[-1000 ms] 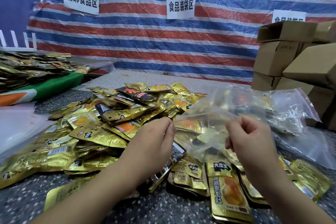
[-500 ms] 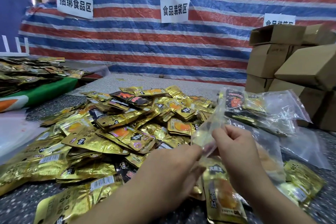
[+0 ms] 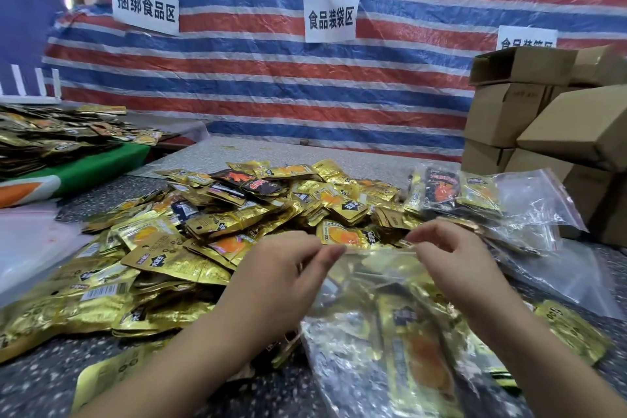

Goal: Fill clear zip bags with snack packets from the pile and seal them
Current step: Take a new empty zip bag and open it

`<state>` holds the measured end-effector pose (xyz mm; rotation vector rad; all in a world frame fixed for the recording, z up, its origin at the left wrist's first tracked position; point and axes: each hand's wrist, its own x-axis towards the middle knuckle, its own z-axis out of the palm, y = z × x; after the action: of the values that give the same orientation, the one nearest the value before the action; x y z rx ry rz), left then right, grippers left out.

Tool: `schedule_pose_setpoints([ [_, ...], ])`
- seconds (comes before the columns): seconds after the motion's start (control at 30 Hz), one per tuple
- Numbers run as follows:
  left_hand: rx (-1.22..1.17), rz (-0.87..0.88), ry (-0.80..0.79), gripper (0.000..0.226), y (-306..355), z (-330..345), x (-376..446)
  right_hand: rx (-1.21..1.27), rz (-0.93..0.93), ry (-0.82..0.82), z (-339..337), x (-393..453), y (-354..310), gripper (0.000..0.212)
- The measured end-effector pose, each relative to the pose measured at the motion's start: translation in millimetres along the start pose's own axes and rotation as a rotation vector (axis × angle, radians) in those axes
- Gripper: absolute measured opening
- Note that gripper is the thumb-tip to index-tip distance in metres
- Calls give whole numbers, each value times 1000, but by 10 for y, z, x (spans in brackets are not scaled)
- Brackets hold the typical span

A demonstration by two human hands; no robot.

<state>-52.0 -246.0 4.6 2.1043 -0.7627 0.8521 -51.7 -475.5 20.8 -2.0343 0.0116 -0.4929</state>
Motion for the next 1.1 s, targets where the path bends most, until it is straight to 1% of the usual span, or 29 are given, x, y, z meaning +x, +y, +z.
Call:
schedule_pose_setpoints([
  [0.03, -7, -56, -12, 52, -49, -14, 7, -31, 1, -44, 20, -13, 0, 29],
  [0.1, 14, -140, -27, 54, -132, -44, 22, -75, 2, -72, 61, -30, -3, 34],
  [0.17, 77, -174, -41, 53, -176, -60, 32, -101, -3, -70, 87, -31, 6, 31],
  [0.27, 160, -207, -76, 45, -203, -42, 18, -107, 21, -111, 92, -49, 16, 33],
  [0.37, 192, -221, -90, 42, -221, -31, 2, -101, 74, -193, 97, -67, 2, 35],
  [0.47, 167, -215, -105, 44, -232, -28, 9, -84, 78, -291, 87, -91, -41, 36],
  [0.53, 110, -206, -107, 45, -237, -11, 12, -38, 76, -351, 84, -92, -69, 39],
  [0.63, 35, -214, -91, 45, -265, 5, 7, 26, 163, -312, 87, -18, -22, 54],
  [0.67, 16, -218, -87, 45, -276, 4, 3, 38, 197, -267, 77, 32, 18, 58],
  [0.7, -7, -219, -81, 45, -285, 3, -2, 33, 213, -211, 61, 90, 56, 55],
  [0.73, -27, -218, -77, 44, -288, 1, -5, -7, 200, -151, 47, 149, 85, 48],
  [0.8, -45, -208, -76, 42, -289, -5, -6, -203, 85, -77, 30, 281, 122, 27],
  [0.83, -50, -203, -75, 42, -288, -6, -5, -302, 7, -86, 40, 349, 109, 18],
  [0.87, -54, -199, -76, 42, -290, -7, -7, -385, -68, -129, 64, 417, 78, 12],
  [0.93, -61, -200, -78, 42, -299, -7, -5, -534, -176, -273, 171, 535, -8, 15],
  [1.0, -67, -202, -84, 41, -301, -5, -6, -761, -278, -403, 323, 626, -79, 27],
  [1.03, -69, -201, -88, 41, -299, -3, -6, -893, -334, -445, 396, 663, -102, 31],
  [1.1, -70, -199, -93, 40, -295, -4, -6, -1110, -417, -495, 528, 721, -119, 31],
])
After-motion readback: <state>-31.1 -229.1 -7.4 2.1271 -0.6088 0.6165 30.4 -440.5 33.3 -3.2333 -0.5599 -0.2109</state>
